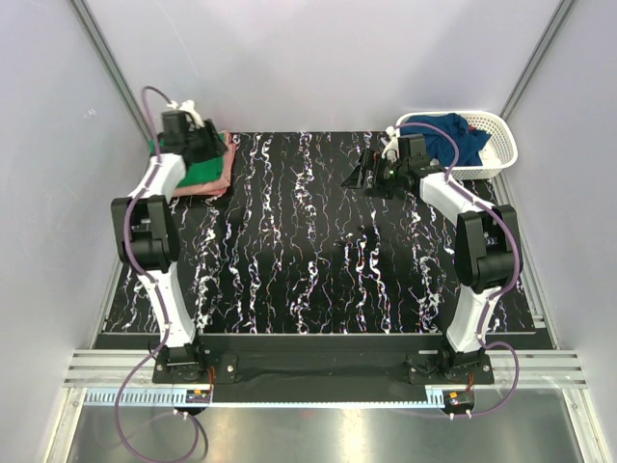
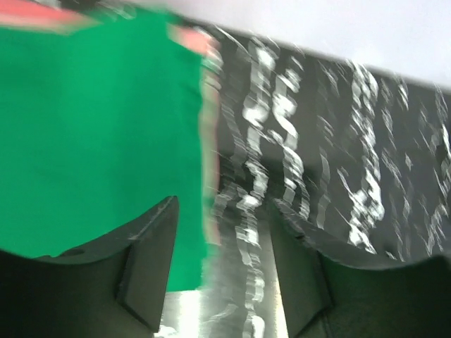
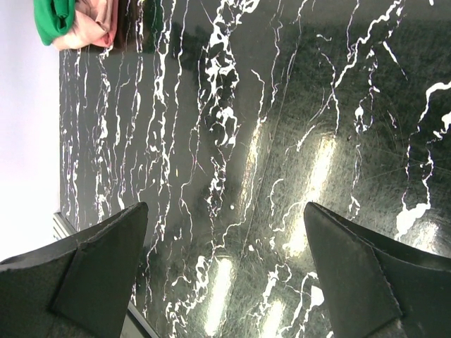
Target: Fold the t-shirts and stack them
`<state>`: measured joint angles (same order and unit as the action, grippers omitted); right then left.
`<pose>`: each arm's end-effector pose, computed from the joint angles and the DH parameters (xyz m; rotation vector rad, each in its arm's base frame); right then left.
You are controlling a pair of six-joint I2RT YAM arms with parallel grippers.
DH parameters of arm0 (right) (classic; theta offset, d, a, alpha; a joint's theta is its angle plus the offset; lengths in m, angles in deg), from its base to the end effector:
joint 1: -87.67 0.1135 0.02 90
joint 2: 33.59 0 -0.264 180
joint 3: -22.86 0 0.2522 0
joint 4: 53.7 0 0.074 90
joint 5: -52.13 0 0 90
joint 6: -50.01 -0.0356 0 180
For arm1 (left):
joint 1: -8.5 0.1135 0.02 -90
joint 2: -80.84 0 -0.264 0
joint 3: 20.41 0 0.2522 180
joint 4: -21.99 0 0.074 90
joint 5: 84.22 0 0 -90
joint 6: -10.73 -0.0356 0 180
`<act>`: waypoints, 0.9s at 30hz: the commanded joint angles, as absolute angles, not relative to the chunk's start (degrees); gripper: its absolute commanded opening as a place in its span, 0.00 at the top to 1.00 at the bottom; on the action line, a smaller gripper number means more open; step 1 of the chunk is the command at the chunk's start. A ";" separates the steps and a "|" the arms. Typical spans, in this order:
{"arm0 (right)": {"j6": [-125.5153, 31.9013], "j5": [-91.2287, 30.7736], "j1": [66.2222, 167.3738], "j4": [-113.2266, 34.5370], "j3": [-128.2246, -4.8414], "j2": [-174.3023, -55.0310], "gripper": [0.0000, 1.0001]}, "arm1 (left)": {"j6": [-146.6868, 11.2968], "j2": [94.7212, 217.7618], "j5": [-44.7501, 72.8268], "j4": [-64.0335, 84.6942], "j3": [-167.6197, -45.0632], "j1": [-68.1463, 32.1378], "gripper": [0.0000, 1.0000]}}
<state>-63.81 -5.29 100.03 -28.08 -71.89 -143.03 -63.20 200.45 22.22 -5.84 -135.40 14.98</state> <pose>0.4170 0.1110 0.2312 -0.0803 2.3268 0.9726 0.4911 0.0456 0.2647 -0.2509 2.1232 -0.4046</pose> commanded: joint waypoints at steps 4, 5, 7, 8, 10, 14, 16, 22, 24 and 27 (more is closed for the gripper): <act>-63.55 -4.29 99.98 -29.40 -71.06 -138.97 0.00 | -62.75 199.58 21.69 -0.04 -125.43 11.92 0.48; -63.37 -4.47 99.98 -29.22 -70.79 -138.53 0.00 | -62.75 199.31 21.86 0.75 -124.36 11.92 0.48; -63.37 -4.82 100.06 -29.39 -70.27 -137.74 0.00 | -62.66 198.52 23.87 1.81 -122.77 11.84 0.48; -63.28 -5.08 99.98 -29.31 -69.92 -137.56 0.00 | -62.75 197.56 24.93 1.81 -122.68 11.40 0.48; -63.55 -5.35 99.98 -29.31 -69.82 -137.30 0.00 | -63.80 196.33 25.55 1.20 -122.50 10.96 0.48; -64.25 -6.31 99.98 -29.39 -69.30 -136.51 0.00 | -63.37 192.21 29.23 -3.53 -125.74 8.94 0.48; -63.99 -7.02 99.98 -27.13 -69.64 -135.72 0.00 | -63.10 189.75 29.42 -5.04 -125.84 8.06 0.48; -64.78 -8.16 99.98 -23.34 -67.63 -127.39 0.00 | -62.85 175.78 28.45 -11.02 -120.41 1.56 0.45; -64.34 -7.72 99.98 -21.75 -67.54 -125.09 0.00 | -62.75 168.84 29.16 -11.19 -116.20 0.15 0.44; -63.37 -8.33 99.98 -17.89 -67.45 -120.52 0.00 | -62.93 160.31 31.00 -12.51 -112.49 -2.66 0.43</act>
